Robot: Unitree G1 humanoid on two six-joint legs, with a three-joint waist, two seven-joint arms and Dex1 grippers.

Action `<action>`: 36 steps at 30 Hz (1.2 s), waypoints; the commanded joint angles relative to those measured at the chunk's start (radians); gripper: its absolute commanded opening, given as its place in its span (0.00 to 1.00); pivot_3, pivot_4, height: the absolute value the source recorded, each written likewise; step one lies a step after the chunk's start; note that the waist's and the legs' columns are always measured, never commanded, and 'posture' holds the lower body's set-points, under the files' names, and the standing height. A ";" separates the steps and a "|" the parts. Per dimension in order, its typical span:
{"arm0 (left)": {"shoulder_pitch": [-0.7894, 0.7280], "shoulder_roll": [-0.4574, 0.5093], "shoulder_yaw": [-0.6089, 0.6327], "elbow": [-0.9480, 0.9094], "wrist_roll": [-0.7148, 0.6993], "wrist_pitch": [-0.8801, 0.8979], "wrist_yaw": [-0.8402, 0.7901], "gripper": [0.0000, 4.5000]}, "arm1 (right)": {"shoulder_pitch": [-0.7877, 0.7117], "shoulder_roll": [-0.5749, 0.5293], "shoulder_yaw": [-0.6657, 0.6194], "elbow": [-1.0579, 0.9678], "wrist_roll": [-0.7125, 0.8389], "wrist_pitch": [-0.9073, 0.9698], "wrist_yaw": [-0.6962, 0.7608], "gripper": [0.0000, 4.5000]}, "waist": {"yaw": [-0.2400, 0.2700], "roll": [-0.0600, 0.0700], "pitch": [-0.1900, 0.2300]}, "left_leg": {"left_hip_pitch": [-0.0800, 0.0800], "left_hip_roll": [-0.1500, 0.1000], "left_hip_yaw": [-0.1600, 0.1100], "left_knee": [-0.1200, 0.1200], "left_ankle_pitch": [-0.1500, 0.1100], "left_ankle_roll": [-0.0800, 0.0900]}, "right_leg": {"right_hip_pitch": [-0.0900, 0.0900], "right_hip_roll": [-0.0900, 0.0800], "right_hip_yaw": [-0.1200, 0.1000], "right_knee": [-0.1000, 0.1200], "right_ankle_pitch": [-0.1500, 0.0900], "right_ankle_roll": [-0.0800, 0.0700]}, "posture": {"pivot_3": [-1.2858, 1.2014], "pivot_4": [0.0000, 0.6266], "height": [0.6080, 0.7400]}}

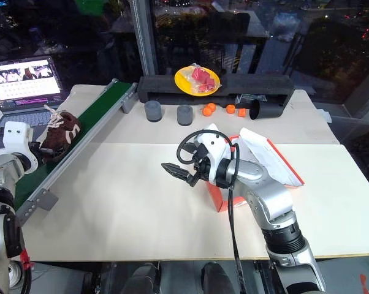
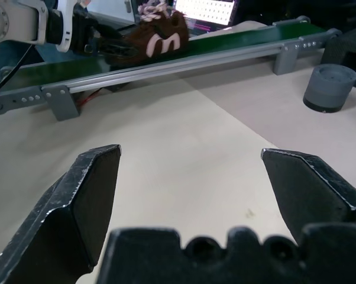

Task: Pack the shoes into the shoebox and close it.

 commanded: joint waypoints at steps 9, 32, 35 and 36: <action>0.006 0.009 0.042 0.027 -0.028 0.033 -0.030 0.23 | 0.004 -0.021 -0.019 -0.060 -0.001 -0.008 -0.023 1.00 | 0.003 0.000 0.000 | 0.007 0.001 0.001 -0.001 0.001 0.001 | 0.003 0.000 0.000 0.003 -0.003 0.003 | 0.52 0.24 1.00; -0.057 -0.409 -0.008 -1.034 -0.353 0.575 0.081 0.00 | -0.231 0.301 -0.520 0.166 0.572 0.302 -0.469 1.00 | 0.021 -0.003 0.000 | -0.004 0.003 0.001 0.001 0.003 0.000 | -0.001 0.000 -0.004 0.002 0.003 -0.003 | 0.52 0.24 1.00; -0.095 -0.560 0.026 -1.076 -0.427 0.674 0.224 0.00 | -0.270 0.323 -0.585 0.199 0.666 0.272 -0.541 1.00 | 0.007 -0.003 0.000 | -0.004 0.003 0.001 0.001 0.003 0.000 | -0.001 0.000 -0.003 0.001 0.003 -0.003 | 0.52 0.24 1.00; -0.098 -0.607 0.031 -1.097 -0.452 0.711 0.263 0.00 | -0.278 0.323 -0.604 0.207 0.692 0.264 -0.558 1.00 | 0.007 -0.003 0.000 | -0.004 0.003 0.001 0.001 0.003 0.000 | -0.001 0.000 -0.003 0.001 0.003 -0.003 | 0.52 0.24 1.00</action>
